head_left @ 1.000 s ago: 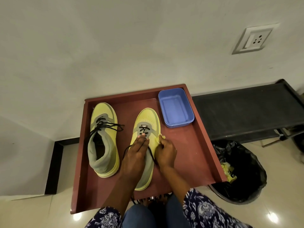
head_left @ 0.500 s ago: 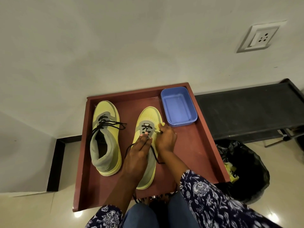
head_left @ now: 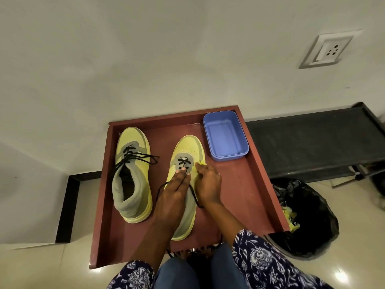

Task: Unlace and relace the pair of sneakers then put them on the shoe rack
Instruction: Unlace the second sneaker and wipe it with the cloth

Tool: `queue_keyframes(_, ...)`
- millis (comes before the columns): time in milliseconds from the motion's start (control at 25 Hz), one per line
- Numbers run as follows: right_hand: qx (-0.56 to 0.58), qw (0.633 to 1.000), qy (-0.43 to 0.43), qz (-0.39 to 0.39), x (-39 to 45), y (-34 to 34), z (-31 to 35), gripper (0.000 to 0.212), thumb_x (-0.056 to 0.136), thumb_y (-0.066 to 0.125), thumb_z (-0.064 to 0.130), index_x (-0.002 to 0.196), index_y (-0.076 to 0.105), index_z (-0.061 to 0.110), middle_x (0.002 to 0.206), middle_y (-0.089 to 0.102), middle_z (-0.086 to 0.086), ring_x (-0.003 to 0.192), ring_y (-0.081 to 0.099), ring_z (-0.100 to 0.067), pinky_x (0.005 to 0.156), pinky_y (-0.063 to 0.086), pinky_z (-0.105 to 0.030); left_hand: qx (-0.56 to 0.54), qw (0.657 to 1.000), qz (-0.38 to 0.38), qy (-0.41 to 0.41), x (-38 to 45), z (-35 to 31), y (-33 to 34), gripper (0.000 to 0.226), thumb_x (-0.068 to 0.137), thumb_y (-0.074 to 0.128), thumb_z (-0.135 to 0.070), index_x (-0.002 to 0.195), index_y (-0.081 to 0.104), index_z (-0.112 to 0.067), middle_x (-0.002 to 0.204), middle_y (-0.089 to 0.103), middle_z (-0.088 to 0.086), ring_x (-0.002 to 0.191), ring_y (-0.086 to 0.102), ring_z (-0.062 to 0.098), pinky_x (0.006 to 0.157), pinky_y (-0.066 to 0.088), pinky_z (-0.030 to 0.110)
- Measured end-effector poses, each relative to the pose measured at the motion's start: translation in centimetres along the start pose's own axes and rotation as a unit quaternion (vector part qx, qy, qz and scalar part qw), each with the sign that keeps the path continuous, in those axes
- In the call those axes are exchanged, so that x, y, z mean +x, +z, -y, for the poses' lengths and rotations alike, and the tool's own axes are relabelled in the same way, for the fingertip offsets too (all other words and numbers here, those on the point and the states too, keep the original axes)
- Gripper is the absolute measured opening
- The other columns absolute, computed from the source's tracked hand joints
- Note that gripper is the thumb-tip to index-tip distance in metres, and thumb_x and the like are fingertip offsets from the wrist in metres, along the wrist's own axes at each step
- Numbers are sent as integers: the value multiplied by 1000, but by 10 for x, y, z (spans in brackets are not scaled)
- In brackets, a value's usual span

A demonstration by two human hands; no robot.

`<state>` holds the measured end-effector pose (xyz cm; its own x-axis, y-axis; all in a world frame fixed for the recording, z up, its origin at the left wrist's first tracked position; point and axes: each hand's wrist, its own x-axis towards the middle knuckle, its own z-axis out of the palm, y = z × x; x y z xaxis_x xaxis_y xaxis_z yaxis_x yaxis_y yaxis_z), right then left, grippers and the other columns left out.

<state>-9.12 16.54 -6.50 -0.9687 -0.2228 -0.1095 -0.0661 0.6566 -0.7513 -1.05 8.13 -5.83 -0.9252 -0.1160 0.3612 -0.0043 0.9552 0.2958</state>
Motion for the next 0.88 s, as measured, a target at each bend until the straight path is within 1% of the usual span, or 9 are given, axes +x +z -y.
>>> queue_keyframes(160, 12, 1000, -24, 2, -27, -2, -3, 40, 85, 48, -8, 120, 62, 7, 116, 63, -14, 105, 59, -25, 87, 32, -7, -10, 1000, -1, 2, 1, 0, 0, 44, 78, 34, -6, 108, 64, 6, 114, 64, 23, 103, 63, 36, 86, 48, 43)
queue_keyframes(280, 37, 999, -22, -10, -45, -6, -5, 39, 83, 50, -9, 115, 65, 8, 114, 66, -10, 102, 63, -21, 86, 31, 1, -16, 1000, -1, 2, 1, 1, 1, 44, 79, 34, -6, 109, 63, 6, 115, 63, 23, 110, 60, 32, 97, 40, 28)
queue_keyframes(400, 66, 998, -14, -3, -58, -11, -9, 41, 83, 51, -12, 115, 64, 8, 114, 66, -6, 100, 57, -7, 83, 28, 12, -11, 1000, -3, -3, 0, 2, 2, 44, 79, 33, -5, 109, 63, 6, 116, 63, 24, 104, 63, 37, 84, 48, 47)
queue_keyframes(480, 70, 997, -25, -13, -59, -11, -11, 40, 83, 52, -13, 115, 64, 7, 111, 66, -6, 96, 53, -3, 82, 30, 11, -12, 1000, -7, -2, 1, 2, 1, 44, 79, 34, -6, 110, 63, 6, 116, 63, 24, 104, 63, 38, 82, 49, 49)
queue_keyframes(640, 73, 997, -30, -19, -32, -2, -8, 20, 90, 53, 1, 103, 67, -4, 94, 64, -17, 74, 51, 14, 75, 39, 0, -12, 1000, -8, 8, 1, 2, 1, 42, 80, 36, -7, 110, 63, 5, 116, 63, 23, 105, 63, 36, 88, 44, 45)
queue_keyframes(680, 79, 996, -18, -25, -22, 2, -7, 19, 92, 53, 8, 95, 67, -3, 90, 61, -17, 71, 53, 8, 74, 43, -7, -13, 1000, -4, 6, 1, 2, 1, 43, 80, 36, -8, 112, 62, 4, 117, 62, 22, 106, 62, 35, 88, 44, 44)
queue_keyframes(720, 80, 996, -3, -28, -13, 6, -7, 21, 93, 53, 16, 90, 66, -1, 90, 60, -17, 73, 54, 1, 78, 47, -20, -15, 1000, 0, 4, 0, 2, 2, 43, 80, 36, -8, 113, 61, 4, 119, 62, 21, 106, 62, 35, 88, 45, 44)
queue_keyframes(800, 59, 998, 12, -29, 1, 10, -6, 24, 94, 52, 23, 85, 62, 4, 92, 59, -16, 78, 55, -14, 84, 47, -37, -17, 1000, 4, 3, -1, 4, 3, 44, 81, 35, -8, 114, 61, 3, 120, 61, 21, 108, 61, 35, 90, 45, 40)
queue_keyframes(880, 29, 999, 6, -35, 12, 9, -1, 21, 95, 49, 21, 87, 62, 7, 94, 60, -17, 85, 57, -25, 82, 46, -34, -23, 1000, 1, 1, -2, 4, 2, 44, 82, 34, -8, 115, 61, 2, 122, 60, 20, 114, 58, 31, 99, 38, 28)
